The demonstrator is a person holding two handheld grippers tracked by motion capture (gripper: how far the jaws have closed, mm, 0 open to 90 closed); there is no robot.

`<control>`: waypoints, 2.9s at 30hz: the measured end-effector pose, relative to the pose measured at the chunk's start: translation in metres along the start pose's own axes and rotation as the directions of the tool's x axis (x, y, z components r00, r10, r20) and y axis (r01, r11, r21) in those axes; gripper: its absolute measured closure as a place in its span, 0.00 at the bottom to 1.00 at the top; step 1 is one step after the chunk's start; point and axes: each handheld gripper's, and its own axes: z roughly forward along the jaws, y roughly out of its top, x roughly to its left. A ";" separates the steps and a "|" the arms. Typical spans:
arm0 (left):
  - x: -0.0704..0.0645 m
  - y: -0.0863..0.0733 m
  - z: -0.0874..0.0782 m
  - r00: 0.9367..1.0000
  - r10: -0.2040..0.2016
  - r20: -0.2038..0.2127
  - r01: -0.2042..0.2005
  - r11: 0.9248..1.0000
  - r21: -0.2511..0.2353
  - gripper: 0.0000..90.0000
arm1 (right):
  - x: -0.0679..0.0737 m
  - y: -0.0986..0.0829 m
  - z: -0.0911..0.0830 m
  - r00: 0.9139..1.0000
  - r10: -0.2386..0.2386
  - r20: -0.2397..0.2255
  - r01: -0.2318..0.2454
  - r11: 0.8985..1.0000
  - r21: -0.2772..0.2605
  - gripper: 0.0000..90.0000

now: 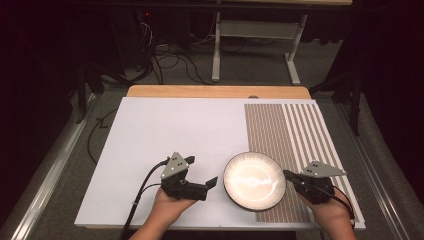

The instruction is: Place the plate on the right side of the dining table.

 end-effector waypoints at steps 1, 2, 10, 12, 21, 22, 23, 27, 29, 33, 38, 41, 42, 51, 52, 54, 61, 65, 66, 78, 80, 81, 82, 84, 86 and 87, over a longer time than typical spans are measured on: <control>0.000 0.000 0.000 1.000 0.000 0.000 0.000 1.000 0.000 0.01 | 0.000 0.000 0.000 1.000 0.000 0.000 0.000 1.000 0.000 1.00; 0.000 0.000 0.000 1.000 0.002 -0.004 -0.002 1.000 0.000 0.01 | -0.001 -0.001 0.001 1.000 0.001 -0.001 -0.001 1.000 0.002 1.00; 0.000 0.000 0.000 1.000 0.009 -0.014 -0.009 1.000 -0.001 0.01 | 0.005 0.000 0.005 1.000 -0.027 -0.001 0.027 0.999 0.025 1.00; 0.000 0.000 0.000 1.000 0.009 -0.015 -0.009 1.000 -0.003 0.01 | 0.004 0.000 0.004 1.000 -0.024 0.010 0.024 1.000 0.012 1.00; 0.000 0.000 0.000 1.000 0.013 -0.018 -0.013 1.000 -0.003 0.01 | -0.002 -0.003 0.004 1.000 -0.001 0.017 0.000 1.000 0.025 1.00; 0.000 0.000 0.000 1.000 0.014 -0.017 -0.014 1.000 -0.002 0.01 | -0.002 -0.003 0.004 1.000 0.001 0.018 -0.002 1.000 0.028 1.00; 0.000 0.000 0.000 1.000 0.014 -0.018 -0.015 1.000 -0.003 0.01 | -0.002 -0.003 0.005 1.000 -0.002 0.019 0.001 1.000 0.030 1.00; 0.000 0.000 0.001 1.000 0.015 -0.018 -0.015 1.000 -0.001 0.01 | 0.000 -0.002 0.006 1.000 -0.012 0.021 0.012 0.999 0.036 1.00; 0.000 0.000 0.001 1.000 0.015 -0.017 -0.015 1.000 0.000 0.01 | 0.002 -0.002 0.007 1.000 -0.018 0.015 0.018 0.999 0.041 1.00; -0.001 0.000 0.001 1.000 0.013 -0.014 -0.013 1.000 0.000 0.01 | 0.007 0.000 0.010 0.999 -0.037 -0.002 0.037 0.998 0.048 1.00; -0.002 -0.001 0.004 1.000 0.013 -0.009 -0.013 1.000 0.006 0.01 | 0.013 0.002 0.015 0.999 -0.043 -0.032 0.045 0.998 0.054 1.00; -0.002 -0.002 0.004 1.000 0.011 -0.005 -0.011 1.000 0.010 0.01 | 0.016 0.003 0.017 0.998 -0.052 -0.031 0.054 0.997 0.058 1.00; -0.002 -0.002 0.005 1.000 0.009 -0.004 -0.009 1.000 0.009 0.01 | 0.015 0.003 0.016 0.998 -0.044 -0.034 0.046 0.997 0.058 1.00; -0.003 -0.003 0.008 1.000 -0.002 0.008 0.002 1.000 0.020 0.01 | 0.019 0.003 0.021 0.996 -0.044 -0.074 0.049 0.997 0.064 1.00; -0.003 -0.003 0.008 1.000 -0.006 0.013 0.005 1.000 0.024 0.01 | 0.021 0.004 0.022 0.996 -0.050 -0.076 0.055 0.996 0.064 1.00; -0.002 -0.004 0.010 1.000 -0.013 0.021 0.012 0.999 0.034 0.01 | 0.025 0.005 0.023 0.995 -0.061 -0.082 0.067 0.995 0.068 1.00; -0.003 -0.009 0.022 0.995 -0.077 0.066 0.070 0.992 0.100 0.01 | 0.030 0.007 0.025 0.993 -0.070 -0.093 0.077 0.995 0.069 1.00; -0.005 -0.011 0.030 0.987 -0.132 0.094 0.116 0.981 0.158 0.06 | 0.030 0.007 0.025 0.993 -0.067 -0.096 0.074 0.995 0.070 1.00; -0.005 -0.012 0.033 0.984 -0.147 0.100 0.129 0.977 0.171 0.08 | 0.030 0.007 0.025 0.993 -0.067 -0.096 0.074 0.995 0.070 1.00; -0.008 -0.011 0.049 0.949 -0.293 0.115 0.248 0.922 0.299 0.42 | 0.031 0.007 0.025 0.993 -0.076 -0.091 0.083 0.994 0.072 1.00; -0.009 -0.010 0.051 0.946 -0.308 0.098 0.265 0.914 0.306 0.47 | 0.031 0.007 0.025 0.993 -0.075 -0.092 0.081 0.995 0.066 1.00; -0.010 -0.010 0.051 0.946 -0.311 0.091 0.270 0.912 0.309 0.48 | 0.031 0.007 0.025 0.993 -0.076 -0.091 0.083 0.994 0.067 1.00; -0.010 -0.009 0.051 0.945 -0.314 0.087 0.273 0.910 0.313 0.49 | 0.031 0.007 0.025 0.993 -0.078 -0.089 0.085 0.994 0.067 1.00; -0.009 -0.009 0.050 0.944 -0.321 0.076 0.282 0.905 0.320 0.51 | 0.031 0.007 0.025 0.993 -0.078 -0.088 0.084 0.994 0.068 1.00; -0.009 -0.008 0.050 0.941 -0.330 0.071 0.292 0.900 0.322 0.53 | 0.031 0.007 0.025 0.993 -0.075 -0.090 0.081 0.995 0.064 1.00; -0.009 -0.008 0.050 0.940 -0.335 0.067 0.297 0.898 0.323 0.53 | 0.031 0.007 0.025 0.993 -0.076 -0.089 0.082 0.995 0.064 1.00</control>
